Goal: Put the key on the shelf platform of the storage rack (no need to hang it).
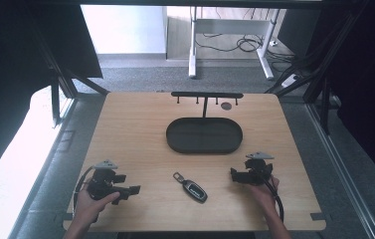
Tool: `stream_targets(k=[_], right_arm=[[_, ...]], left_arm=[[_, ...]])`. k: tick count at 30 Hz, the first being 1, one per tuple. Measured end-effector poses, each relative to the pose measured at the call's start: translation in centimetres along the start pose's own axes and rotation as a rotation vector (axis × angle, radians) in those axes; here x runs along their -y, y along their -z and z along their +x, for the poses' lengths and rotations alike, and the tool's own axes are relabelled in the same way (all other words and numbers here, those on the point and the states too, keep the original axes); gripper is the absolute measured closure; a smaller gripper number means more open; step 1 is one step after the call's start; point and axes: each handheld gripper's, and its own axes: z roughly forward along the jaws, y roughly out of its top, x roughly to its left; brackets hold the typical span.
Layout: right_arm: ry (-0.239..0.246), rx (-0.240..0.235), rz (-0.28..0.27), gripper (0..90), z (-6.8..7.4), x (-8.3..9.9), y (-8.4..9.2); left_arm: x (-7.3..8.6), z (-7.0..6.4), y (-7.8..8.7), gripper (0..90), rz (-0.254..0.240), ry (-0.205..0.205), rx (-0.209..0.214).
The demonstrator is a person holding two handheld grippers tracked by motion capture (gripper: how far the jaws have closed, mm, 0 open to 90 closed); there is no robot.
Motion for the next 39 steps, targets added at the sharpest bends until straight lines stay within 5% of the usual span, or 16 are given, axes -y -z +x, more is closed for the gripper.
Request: stream_targets(k=[4, 10, 26, 39], right_arm=[[0.004, -0.011, 0.027, 13.2, -0.6, 0.0, 1.0], [0.025, -0.106, -0.010, 16.5, -1.1, 0.6, 3.3], [0.088, -0.118, -0.021, 28.3, -1.0, 0.1, 5.2], [0.142, -0.154, -0.002, 32.1, -0.1, -2.1, 6.9]], left_arm=[[0.2, -0.1, 0.1, 19.5, -0.004, 0.007, -0.008], [0.1, -0.7, 0.5, 19.5, -0.017, -0.011, -0.003], [0.0, -0.5, 0.7, 19.5, -0.020, -0.008, -0.007], [-0.1, 0.0, 1.0, 19.5, -0.026, 0.010, -0.012]])
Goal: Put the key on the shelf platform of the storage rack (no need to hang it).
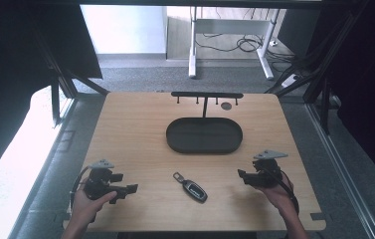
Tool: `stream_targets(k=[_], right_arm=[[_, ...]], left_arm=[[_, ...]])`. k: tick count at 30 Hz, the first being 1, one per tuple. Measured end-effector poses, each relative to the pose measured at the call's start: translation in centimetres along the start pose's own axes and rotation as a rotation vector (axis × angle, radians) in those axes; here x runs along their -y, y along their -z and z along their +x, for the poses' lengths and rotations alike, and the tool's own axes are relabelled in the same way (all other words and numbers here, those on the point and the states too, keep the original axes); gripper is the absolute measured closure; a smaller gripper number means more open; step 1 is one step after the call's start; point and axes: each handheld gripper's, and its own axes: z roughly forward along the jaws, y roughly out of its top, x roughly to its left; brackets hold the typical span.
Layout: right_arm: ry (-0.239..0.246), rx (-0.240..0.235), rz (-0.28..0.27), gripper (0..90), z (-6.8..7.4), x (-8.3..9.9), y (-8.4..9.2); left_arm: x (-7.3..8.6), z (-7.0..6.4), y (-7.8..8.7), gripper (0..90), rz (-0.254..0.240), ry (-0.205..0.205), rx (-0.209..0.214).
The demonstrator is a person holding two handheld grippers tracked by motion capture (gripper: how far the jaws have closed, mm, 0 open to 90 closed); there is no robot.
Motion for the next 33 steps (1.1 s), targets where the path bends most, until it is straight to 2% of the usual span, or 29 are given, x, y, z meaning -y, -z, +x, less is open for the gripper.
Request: stream_targets(k=[1, 10, 13, 23, 33], right_arm=[[0.013, -0.010, 0.006, 32.0, 0.3, -0.7, 0.6], [0.055, -0.049, 0.038, 32.4, 1.4, -2.7, 1.4], [0.065, -0.080, 0.048, 32.7, 2.1, -3.5, 1.5], [0.125, -0.121, 0.076, 31.6, 4.5, -5.9, 1.4], [0.176, -0.148, 0.123, 32.0, 6.5, -7.7, 0.2]], left_arm=[[0.0, -0.1, 0.1, 19.5, -0.001, -0.007, 0.002], [-0.1, -0.1, 0.0, 19.5, 0.002, -0.006, 0.001], [-0.1, -0.1, 0.0, 19.5, 0.002, -0.005, 0.002], [-0.1, -0.2, 0.0, 19.5, 0.002, -0.011, 0.006], [-0.1, -0.4, 0.0, 19.5, 0.003, -0.012, 0.006]])
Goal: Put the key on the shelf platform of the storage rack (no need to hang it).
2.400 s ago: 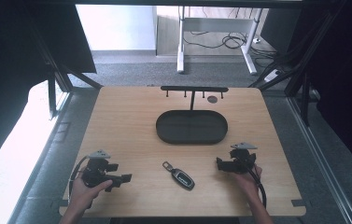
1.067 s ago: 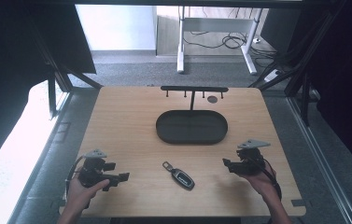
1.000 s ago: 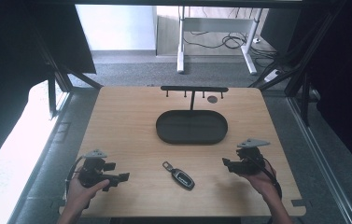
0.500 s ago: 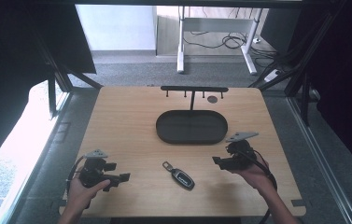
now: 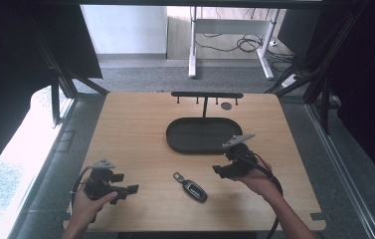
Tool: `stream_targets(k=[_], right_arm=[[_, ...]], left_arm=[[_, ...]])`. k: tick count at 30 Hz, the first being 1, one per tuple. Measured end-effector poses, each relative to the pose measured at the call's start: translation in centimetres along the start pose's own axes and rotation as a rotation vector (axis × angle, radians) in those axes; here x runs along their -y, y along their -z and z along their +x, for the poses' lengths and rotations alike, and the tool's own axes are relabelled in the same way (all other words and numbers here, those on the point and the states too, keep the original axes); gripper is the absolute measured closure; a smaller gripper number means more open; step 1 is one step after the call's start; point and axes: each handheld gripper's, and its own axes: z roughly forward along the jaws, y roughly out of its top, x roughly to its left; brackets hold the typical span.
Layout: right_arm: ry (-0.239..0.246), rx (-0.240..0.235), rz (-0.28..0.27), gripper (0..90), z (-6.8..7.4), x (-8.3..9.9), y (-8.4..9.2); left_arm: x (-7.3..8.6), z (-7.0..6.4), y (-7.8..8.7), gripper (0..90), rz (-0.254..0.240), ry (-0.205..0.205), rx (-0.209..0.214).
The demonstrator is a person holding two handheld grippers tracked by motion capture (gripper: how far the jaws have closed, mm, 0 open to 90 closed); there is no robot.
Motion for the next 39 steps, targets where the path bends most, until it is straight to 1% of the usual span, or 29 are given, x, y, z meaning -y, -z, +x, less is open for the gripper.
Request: stream_targets(k=[5, 7, 10, 12, 13, 19, 25, 30, 34, 39], right_arm=[[0.034, -0.016, 0.006, 32.3, 0.8, -1.3, -0.4], [0.036, -0.020, 0.011, 32.3, 1.0, -1.5, -0.6], [0.054, -0.022, 0.024, 32.3, 1.4, -2.2, -1.4], [0.059, -0.023, 0.028, 32.3, 1.5, -2.2, -1.5], [0.065, -0.025, 0.040, 32.2, 1.9, -2.5, -1.8], [0.086, -0.033, 0.064, 32.0, 2.8, -3.0, -2.9], [0.109, -0.047, 0.093, 32.0, 3.7, -3.3, -4.1], [0.132, -0.055, 0.126, 31.8, 4.6, -3.4, -5.2], [0.134, -0.072, 0.141, 31.5, 5.2, -3.4, -6.0], [0.147, -0.076, 0.173, 31.2, 5.7, -3.2, -6.8]], left_arm=[[0.0, 0.0, -0.1, 19.5, 0.001, -0.001, 0.001], [0.0, 0.0, -0.1, 19.4, 0.002, 0.000, 0.001], [0.0, 0.0, -0.1, 19.4, 0.002, -0.001, 0.001], [0.0, -0.1, -0.1, 19.5, 0.001, -0.002, 0.002], [0.0, -0.1, -0.1, 19.5, 0.003, -0.002, 0.002], [0.0, -0.1, -0.2, 19.4, 0.006, -0.005, 0.004], [0.0, -0.1, -0.2, 19.4, 0.001, 0.001, 0.001], [0.0, -0.1, -0.3, 19.4, 0.002, -0.004, 0.003], [0.0, -0.1, -0.2, 19.5, -0.005, -0.004, 0.001], [0.0, -0.1, -0.1, 19.5, -0.008, -0.003, 0.001]])
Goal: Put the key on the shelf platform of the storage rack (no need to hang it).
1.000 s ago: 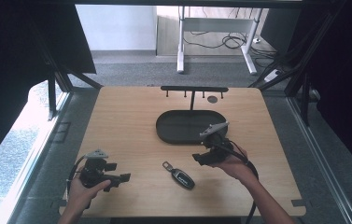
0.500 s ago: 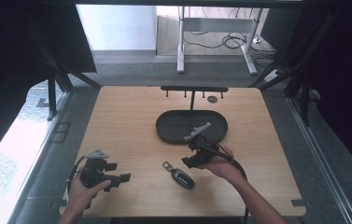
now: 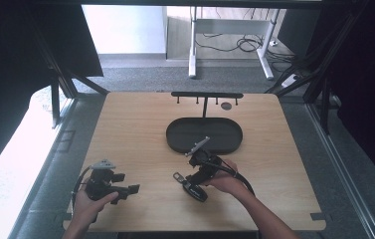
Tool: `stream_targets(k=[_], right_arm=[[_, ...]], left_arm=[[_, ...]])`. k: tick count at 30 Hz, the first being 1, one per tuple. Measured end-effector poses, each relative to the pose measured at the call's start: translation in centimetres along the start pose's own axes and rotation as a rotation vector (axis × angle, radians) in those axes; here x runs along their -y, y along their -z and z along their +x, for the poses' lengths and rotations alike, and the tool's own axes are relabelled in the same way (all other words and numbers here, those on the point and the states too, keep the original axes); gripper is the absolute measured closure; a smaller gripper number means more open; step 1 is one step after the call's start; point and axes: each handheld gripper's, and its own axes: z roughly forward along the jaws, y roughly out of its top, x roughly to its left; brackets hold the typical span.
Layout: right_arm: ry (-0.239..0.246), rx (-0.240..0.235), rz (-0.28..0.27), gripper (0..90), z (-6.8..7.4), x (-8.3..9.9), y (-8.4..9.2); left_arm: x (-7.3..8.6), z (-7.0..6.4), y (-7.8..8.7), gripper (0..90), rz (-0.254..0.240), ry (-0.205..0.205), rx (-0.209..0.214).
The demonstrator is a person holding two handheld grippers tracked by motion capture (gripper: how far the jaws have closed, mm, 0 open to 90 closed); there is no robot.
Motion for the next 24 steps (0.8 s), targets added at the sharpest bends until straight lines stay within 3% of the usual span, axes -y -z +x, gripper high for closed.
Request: stream_targets(k=[24], right_arm=[[0.063, -0.011, 0.112, 31.0, 1.8, 0.3, -3.9]], left_arm=[[0.0, -0.1, -0.1, 19.5, 0.003, -0.003, 0.004]])
